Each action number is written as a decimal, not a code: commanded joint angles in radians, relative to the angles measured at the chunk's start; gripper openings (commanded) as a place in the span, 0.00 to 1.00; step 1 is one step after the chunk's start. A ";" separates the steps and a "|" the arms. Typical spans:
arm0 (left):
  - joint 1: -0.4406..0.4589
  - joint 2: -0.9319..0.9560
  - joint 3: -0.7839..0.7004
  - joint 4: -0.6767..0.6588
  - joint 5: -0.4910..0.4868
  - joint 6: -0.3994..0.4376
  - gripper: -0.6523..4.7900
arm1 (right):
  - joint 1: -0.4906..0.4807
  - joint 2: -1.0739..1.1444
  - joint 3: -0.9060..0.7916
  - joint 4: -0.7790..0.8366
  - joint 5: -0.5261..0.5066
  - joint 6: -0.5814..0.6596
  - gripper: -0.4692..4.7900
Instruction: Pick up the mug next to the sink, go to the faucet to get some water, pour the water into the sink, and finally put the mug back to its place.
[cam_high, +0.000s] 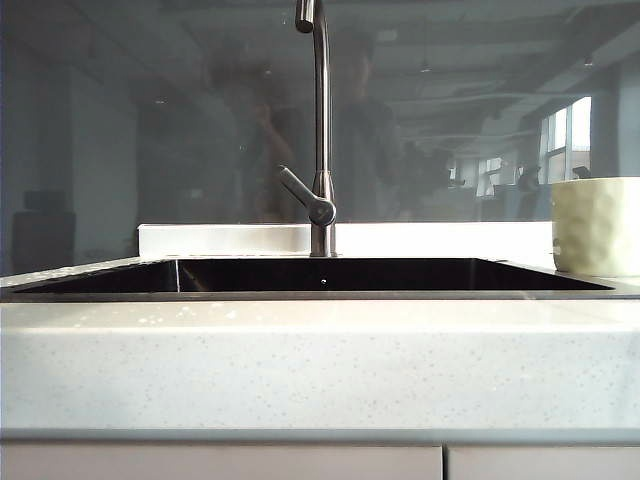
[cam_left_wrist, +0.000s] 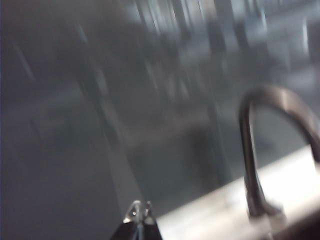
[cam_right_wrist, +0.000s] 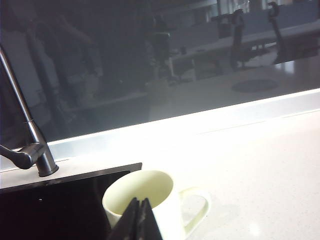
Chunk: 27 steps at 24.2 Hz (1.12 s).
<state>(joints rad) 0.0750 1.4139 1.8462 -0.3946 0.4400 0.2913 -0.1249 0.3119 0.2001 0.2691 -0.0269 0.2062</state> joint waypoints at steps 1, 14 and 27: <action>-0.031 -0.119 -0.193 0.025 -0.106 -0.001 0.12 | 0.000 0.000 0.004 0.009 0.002 0.003 0.07; -0.151 -0.860 -1.282 0.499 -0.467 -0.221 0.11 | 0.001 0.001 0.004 -0.011 -0.028 0.003 0.07; -0.151 -0.929 -1.427 0.500 -0.349 -0.378 0.11 | 0.000 0.001 0.003 -0.064 -0.028 0.003 0.07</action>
<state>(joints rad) -0.0780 0.4854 0.4175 0.1062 0.0864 -0.0834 -0.1253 0.3122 0.2001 0.1894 -0.0551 0.2062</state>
